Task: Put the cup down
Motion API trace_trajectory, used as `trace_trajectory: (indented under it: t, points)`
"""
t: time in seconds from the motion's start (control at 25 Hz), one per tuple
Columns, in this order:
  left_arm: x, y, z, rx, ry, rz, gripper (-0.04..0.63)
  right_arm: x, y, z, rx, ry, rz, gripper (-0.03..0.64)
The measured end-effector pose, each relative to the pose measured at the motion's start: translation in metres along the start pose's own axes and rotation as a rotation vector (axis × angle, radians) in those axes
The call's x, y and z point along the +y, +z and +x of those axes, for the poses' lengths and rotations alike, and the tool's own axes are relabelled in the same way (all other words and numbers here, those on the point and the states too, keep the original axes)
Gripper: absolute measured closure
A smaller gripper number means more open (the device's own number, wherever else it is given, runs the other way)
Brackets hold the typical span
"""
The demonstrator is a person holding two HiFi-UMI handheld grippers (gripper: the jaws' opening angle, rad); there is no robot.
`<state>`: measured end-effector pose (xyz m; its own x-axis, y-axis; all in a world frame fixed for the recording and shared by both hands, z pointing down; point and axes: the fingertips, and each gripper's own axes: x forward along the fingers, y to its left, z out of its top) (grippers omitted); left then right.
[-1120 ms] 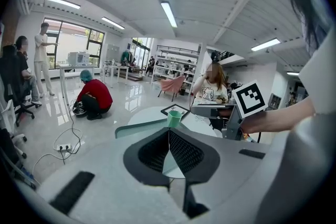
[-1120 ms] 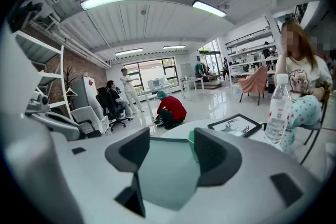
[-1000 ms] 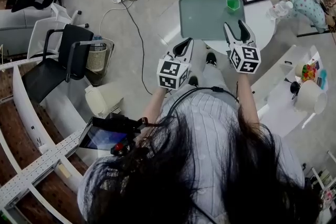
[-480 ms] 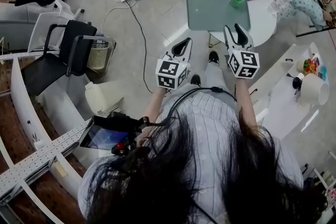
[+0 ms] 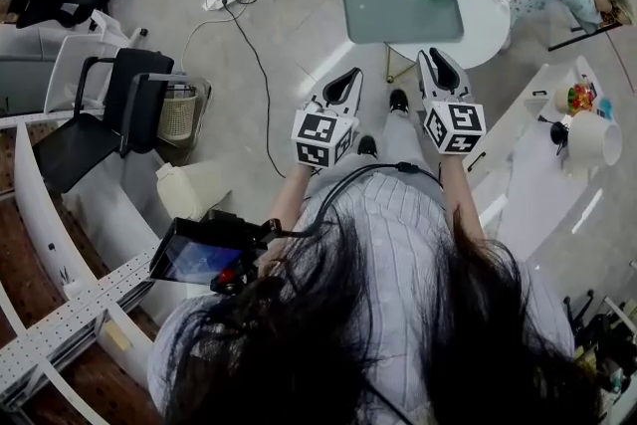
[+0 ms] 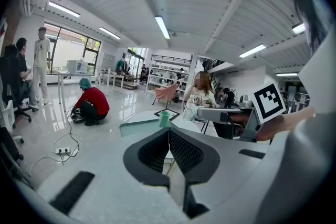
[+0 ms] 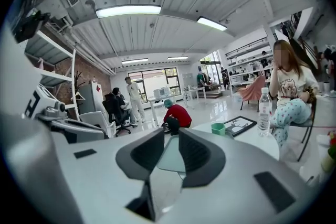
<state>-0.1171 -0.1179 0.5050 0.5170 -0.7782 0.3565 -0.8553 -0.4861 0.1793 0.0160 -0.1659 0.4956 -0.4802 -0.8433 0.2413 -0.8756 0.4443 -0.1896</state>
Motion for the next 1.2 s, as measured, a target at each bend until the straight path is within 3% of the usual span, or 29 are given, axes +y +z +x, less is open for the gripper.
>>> trace_trajectory:
  t: [0.44, 1.2]
  points:
    - [-0.033, -0.008, -0.003, -0.006, -0.089, 0.02, 0.58, 0.026, -0.004, -0.049, -0.005, 0.044, 0.05, 0.545]
    - [-0.064, -0.018, -0.022, 0.002, -0.145, 0.025, 0.58, 0.054, -0.02, -0.092, 0.014, 0.067, 0.071, 0.572]
